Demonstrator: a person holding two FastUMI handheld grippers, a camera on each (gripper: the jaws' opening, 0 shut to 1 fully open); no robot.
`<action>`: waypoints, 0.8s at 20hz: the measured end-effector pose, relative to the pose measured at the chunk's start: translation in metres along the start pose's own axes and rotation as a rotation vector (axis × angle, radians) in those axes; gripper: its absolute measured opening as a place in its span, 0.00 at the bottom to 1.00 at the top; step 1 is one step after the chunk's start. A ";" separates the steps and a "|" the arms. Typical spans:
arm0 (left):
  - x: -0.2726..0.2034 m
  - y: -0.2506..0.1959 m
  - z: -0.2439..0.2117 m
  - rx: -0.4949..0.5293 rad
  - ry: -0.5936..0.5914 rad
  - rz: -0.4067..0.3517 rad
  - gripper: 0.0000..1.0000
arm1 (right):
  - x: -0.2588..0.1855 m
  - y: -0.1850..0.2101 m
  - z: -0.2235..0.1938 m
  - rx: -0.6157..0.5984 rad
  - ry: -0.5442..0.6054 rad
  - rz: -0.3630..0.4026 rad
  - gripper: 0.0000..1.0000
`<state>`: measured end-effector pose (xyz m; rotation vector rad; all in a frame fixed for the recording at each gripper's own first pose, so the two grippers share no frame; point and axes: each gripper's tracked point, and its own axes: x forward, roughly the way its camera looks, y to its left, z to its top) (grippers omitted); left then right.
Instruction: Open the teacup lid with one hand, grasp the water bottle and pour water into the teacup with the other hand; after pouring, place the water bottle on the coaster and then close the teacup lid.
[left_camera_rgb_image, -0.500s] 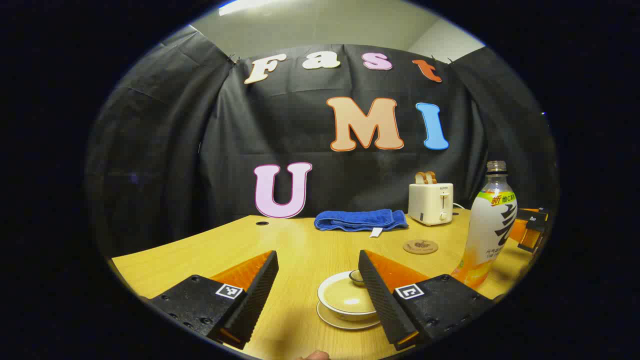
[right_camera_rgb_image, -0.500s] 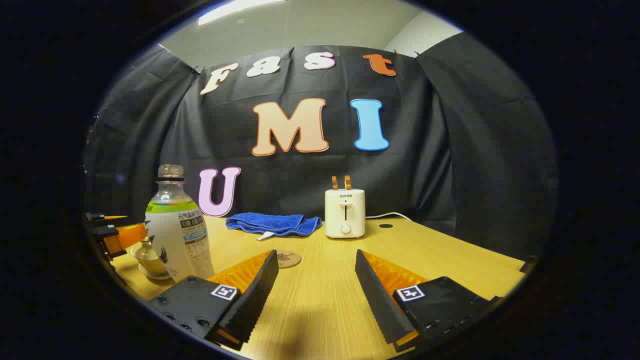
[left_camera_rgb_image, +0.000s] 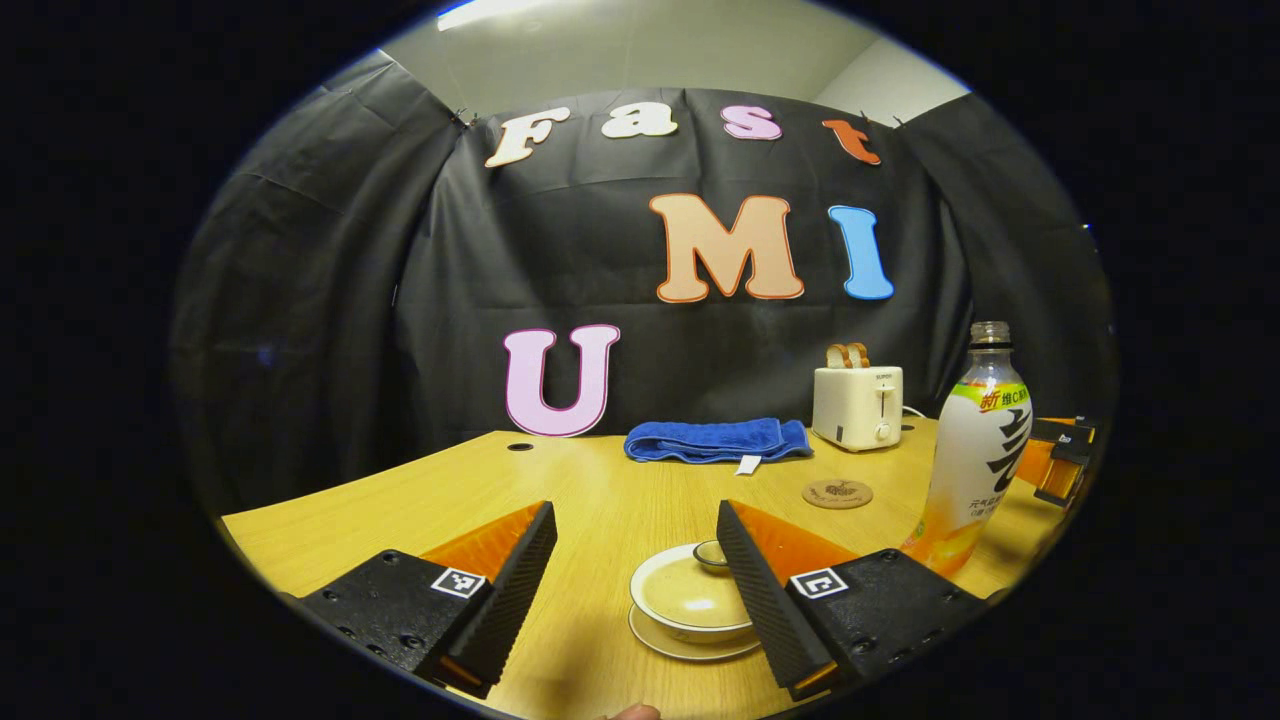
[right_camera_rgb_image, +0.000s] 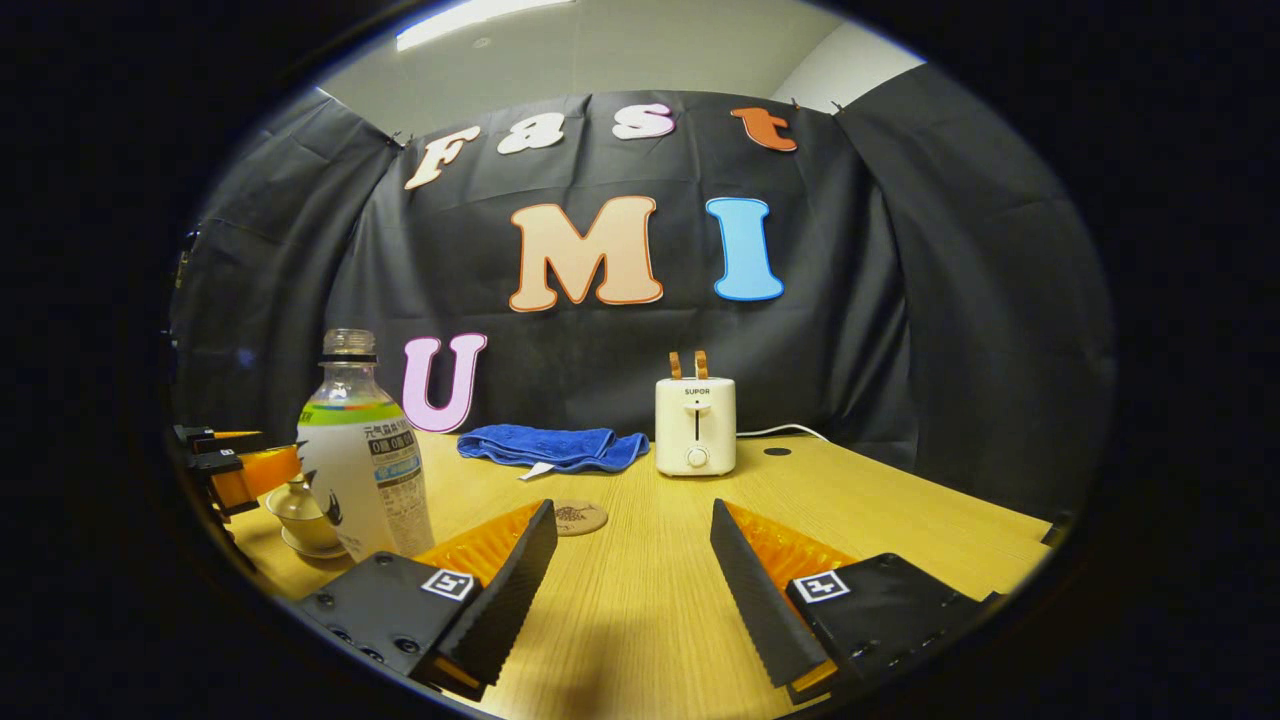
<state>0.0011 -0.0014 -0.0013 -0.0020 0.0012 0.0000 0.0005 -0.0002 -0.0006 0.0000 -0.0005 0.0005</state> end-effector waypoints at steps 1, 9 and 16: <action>0.000 0.000 0.000 0.000 0.001 0.000 0.94 | 0.000 0.000 0.000 0.000 0.000 0.000 0.95; 0.001 -0.003 -0.001 0.006 0.003 -0.001 0.94 | 0.000 -0.001 0.000 0.000 -0.003 -0.006 0.95; 0.005 -0.021 -0.008 0.023 0.034 -0.076 0.94 | 0.001 -0.001 0.000 0.000 -0.004 -0.006 0.95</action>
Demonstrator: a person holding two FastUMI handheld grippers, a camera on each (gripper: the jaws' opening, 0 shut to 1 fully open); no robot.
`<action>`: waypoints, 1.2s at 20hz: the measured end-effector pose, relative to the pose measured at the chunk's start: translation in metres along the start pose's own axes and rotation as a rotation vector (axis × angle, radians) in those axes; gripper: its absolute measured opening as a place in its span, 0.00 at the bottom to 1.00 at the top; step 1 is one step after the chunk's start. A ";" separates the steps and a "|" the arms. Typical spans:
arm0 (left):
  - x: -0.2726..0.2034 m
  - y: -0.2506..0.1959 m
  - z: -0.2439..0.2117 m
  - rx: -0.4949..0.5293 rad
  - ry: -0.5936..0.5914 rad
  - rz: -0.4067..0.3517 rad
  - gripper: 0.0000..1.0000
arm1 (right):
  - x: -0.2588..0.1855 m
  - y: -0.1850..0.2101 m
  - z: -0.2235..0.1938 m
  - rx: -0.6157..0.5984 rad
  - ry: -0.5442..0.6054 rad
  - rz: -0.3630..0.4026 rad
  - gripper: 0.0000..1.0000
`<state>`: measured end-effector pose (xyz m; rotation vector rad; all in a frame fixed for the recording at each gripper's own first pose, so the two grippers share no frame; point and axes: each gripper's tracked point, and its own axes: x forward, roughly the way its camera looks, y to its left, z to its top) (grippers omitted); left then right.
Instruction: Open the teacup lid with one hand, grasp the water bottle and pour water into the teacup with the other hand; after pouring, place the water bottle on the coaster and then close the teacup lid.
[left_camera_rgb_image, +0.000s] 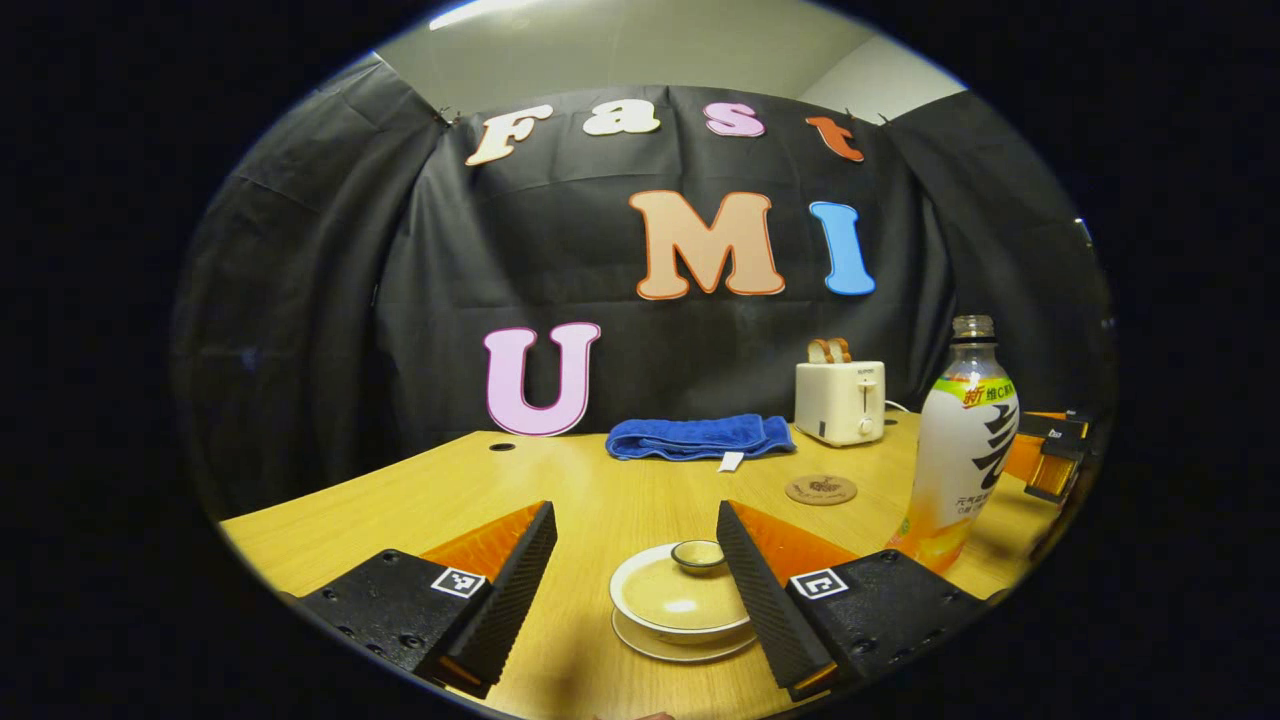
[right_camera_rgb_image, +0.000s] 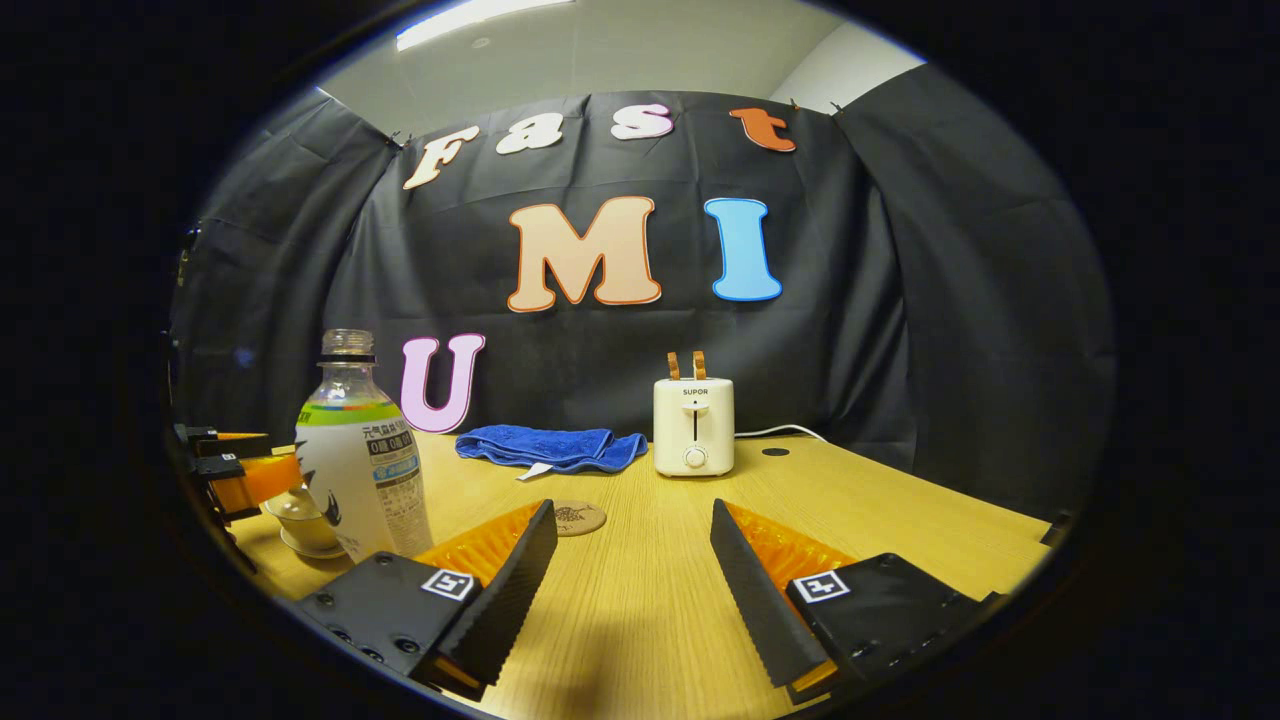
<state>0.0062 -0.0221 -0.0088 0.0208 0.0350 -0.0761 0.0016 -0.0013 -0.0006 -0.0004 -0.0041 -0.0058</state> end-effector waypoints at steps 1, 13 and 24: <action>0.000 -0.003 -0.001 0.002 0.011 -0.013 0.94 | 0.000 0.000 -0.001 0.000 0.000 0.000 0.95; 0.009 -0.018 -0.018 0.054 0.129 -0.063 0.63 | -0.001 0.000 -0.001 -0.001 0.000 0.001 0.98; 0.010 -0.027 -0.019 0.067 0.135 -0.103 0.28 | -0.001 0.000 0.000 0.000 -0.001 0.003 0.98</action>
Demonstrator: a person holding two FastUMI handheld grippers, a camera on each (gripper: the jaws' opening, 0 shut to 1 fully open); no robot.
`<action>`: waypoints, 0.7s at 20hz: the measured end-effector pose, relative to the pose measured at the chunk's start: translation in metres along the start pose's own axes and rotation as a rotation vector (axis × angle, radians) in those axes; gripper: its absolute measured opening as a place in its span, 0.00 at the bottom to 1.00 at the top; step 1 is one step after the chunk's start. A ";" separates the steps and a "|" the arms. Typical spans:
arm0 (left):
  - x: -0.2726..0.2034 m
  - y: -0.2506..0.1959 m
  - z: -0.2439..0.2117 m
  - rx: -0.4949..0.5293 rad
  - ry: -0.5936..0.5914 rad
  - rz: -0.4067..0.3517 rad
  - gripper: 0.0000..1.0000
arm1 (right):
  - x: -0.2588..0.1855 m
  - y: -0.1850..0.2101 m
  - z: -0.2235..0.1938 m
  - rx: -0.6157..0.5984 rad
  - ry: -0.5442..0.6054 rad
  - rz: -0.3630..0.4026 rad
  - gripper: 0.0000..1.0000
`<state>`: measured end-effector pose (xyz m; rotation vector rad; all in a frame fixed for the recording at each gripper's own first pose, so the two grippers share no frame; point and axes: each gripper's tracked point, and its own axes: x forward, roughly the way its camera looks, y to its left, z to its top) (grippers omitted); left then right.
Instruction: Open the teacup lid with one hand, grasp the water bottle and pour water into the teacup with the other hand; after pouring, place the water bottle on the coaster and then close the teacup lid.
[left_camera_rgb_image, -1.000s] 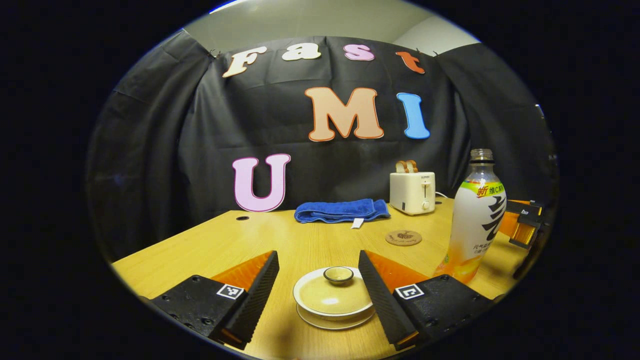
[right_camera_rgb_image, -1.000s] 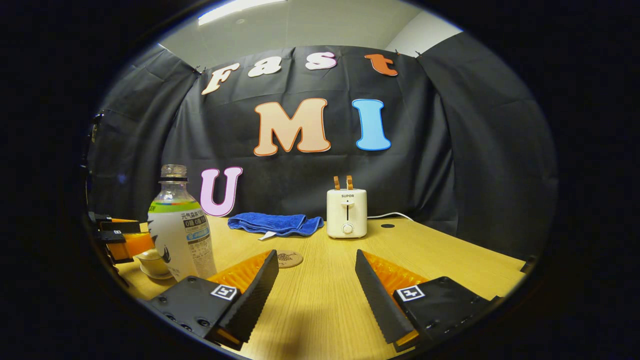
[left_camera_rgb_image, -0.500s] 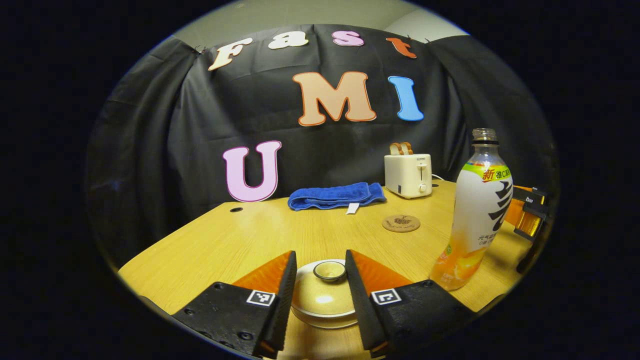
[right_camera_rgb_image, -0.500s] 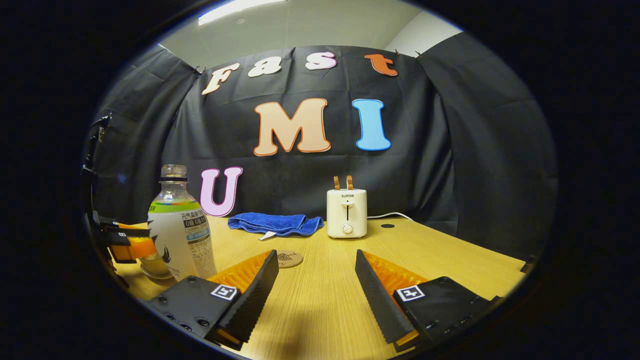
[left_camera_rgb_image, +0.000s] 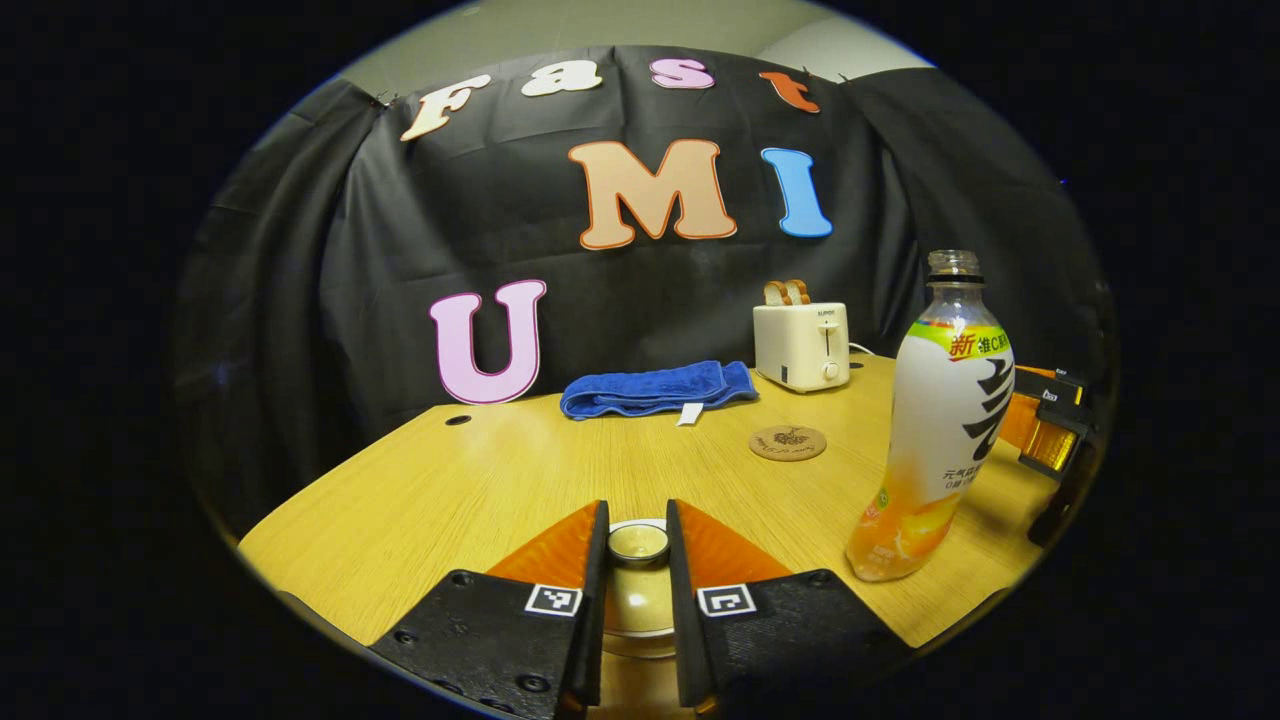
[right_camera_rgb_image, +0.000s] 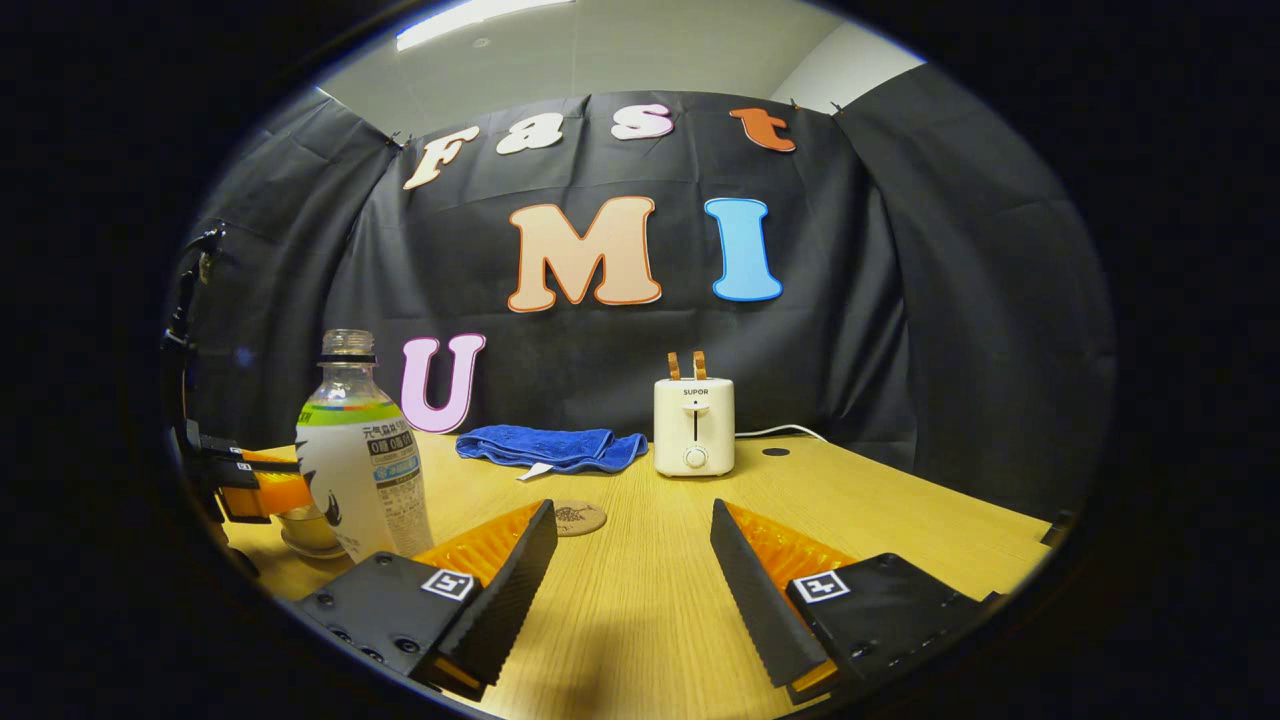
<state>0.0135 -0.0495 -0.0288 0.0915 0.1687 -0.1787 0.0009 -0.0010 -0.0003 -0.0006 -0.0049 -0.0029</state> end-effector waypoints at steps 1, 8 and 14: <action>0.000 0.000 0.000 -0.002 -0.004 -0.003 0.26 | 0.001 0.001 -0.001 0.000 0.001 0.004 0.95; -0.003 0.006 0.010 -0.013 -0.047 0.004 0.22 | -0.010 0.023 -0.003 0.024 0.015 0.105 0.95; -0.011 0.016 0.035 -0.014 -0.108 0.030 0.22 | -0.033 0.045 -0.004 0.011 0.020 0.213 0.95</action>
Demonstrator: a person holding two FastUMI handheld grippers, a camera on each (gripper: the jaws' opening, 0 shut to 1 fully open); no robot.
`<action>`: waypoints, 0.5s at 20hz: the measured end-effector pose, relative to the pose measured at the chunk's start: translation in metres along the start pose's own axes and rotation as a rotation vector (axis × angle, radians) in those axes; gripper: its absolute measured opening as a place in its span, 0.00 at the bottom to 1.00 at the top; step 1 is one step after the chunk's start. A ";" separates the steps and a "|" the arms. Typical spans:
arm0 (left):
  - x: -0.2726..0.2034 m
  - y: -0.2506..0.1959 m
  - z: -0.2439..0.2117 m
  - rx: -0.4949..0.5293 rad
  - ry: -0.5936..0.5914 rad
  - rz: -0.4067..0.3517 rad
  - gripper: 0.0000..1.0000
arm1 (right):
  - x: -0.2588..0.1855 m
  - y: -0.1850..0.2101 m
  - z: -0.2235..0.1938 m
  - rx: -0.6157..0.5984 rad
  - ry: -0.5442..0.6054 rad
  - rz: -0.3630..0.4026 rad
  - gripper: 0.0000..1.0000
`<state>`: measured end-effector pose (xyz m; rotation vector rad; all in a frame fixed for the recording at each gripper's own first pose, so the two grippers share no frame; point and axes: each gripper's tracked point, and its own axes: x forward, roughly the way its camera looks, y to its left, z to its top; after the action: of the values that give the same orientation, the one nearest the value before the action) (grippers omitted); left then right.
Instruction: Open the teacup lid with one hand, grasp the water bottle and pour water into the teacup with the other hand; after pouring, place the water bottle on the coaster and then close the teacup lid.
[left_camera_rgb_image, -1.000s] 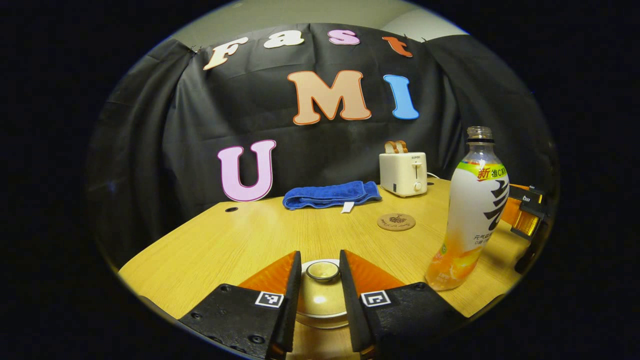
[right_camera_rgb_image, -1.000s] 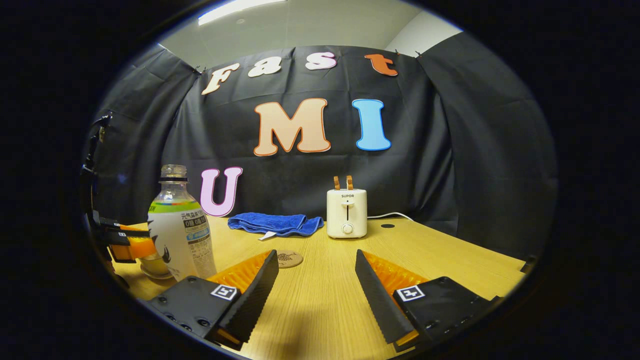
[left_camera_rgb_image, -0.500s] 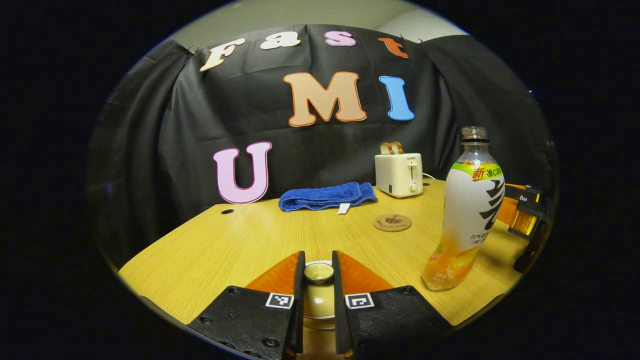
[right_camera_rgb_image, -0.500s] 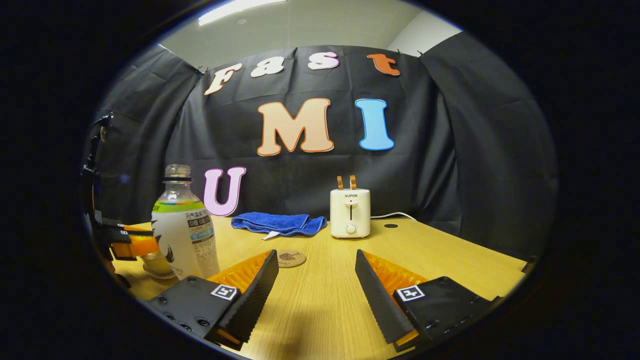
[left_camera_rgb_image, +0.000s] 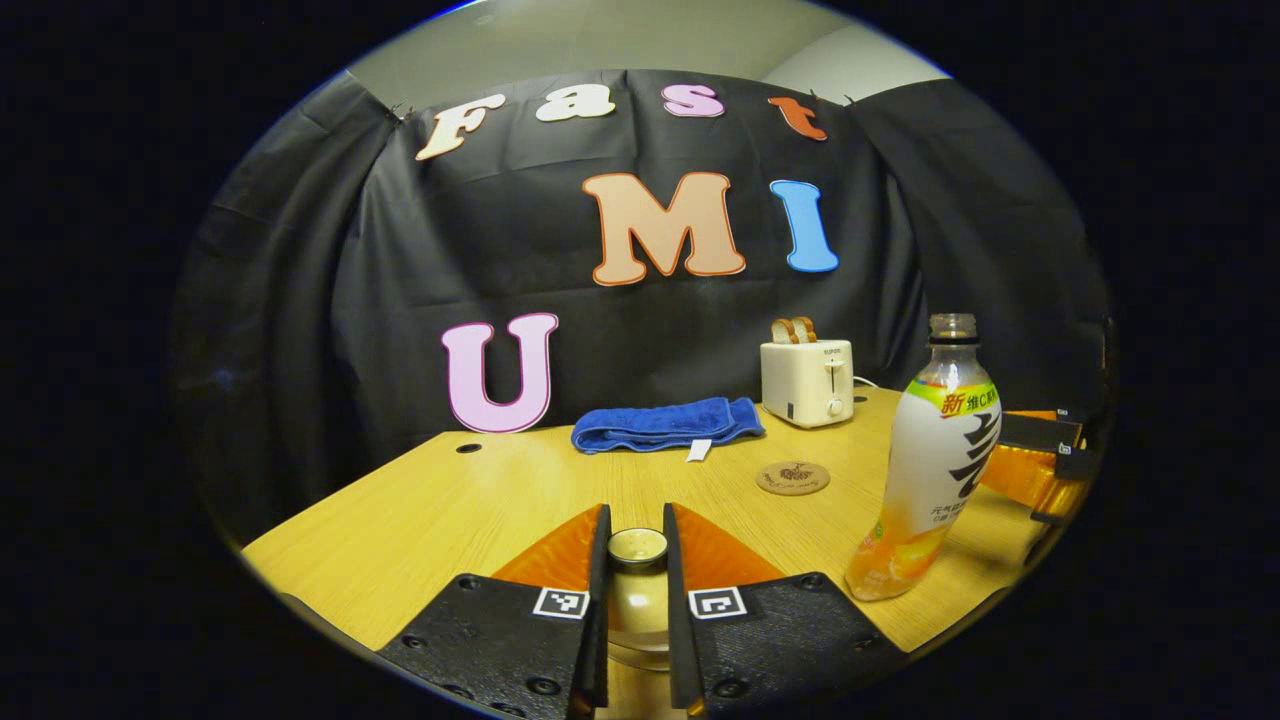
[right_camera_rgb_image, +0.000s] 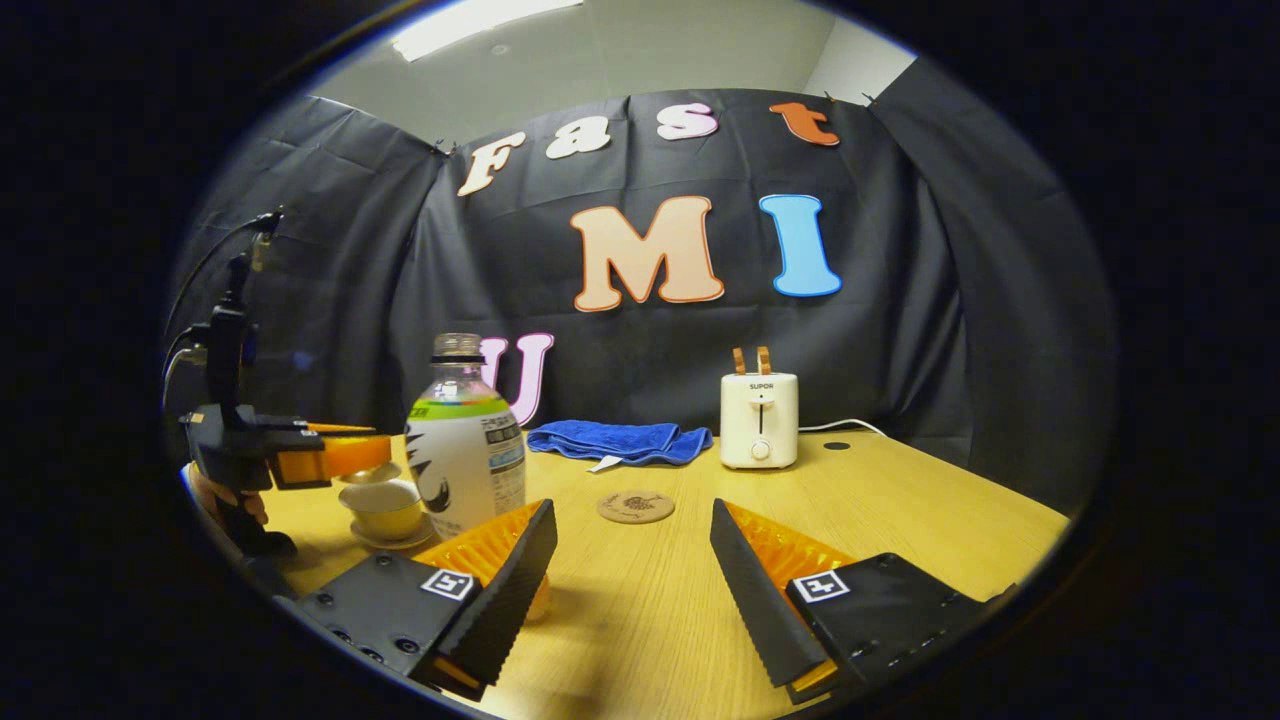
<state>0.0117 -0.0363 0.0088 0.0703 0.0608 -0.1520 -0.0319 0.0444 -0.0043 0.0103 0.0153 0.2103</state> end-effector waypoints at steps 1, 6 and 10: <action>-0.001 0.002 0.004 -0.002 -0.008 0.004 0.22 | -0.004 0.006 0.000 -0.002 -0.002 0.023 0.95; -0.008 0.008 0.011 -0.028 -0.033 0.015 0.21 | -0.018 0.034 -0.001 0.001 0.007 0.149 0.98; -0.010 0.014 0.013 -0.030 -0.039 0.029 0.22 | -0.017 0.054 -0.005 0.009 0.027 0.202 0.98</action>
<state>0.0048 -0.0215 0.0232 0.0378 0.0228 -0.1231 -0.0597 0.0942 -0.0082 0.0176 0.0424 0.4127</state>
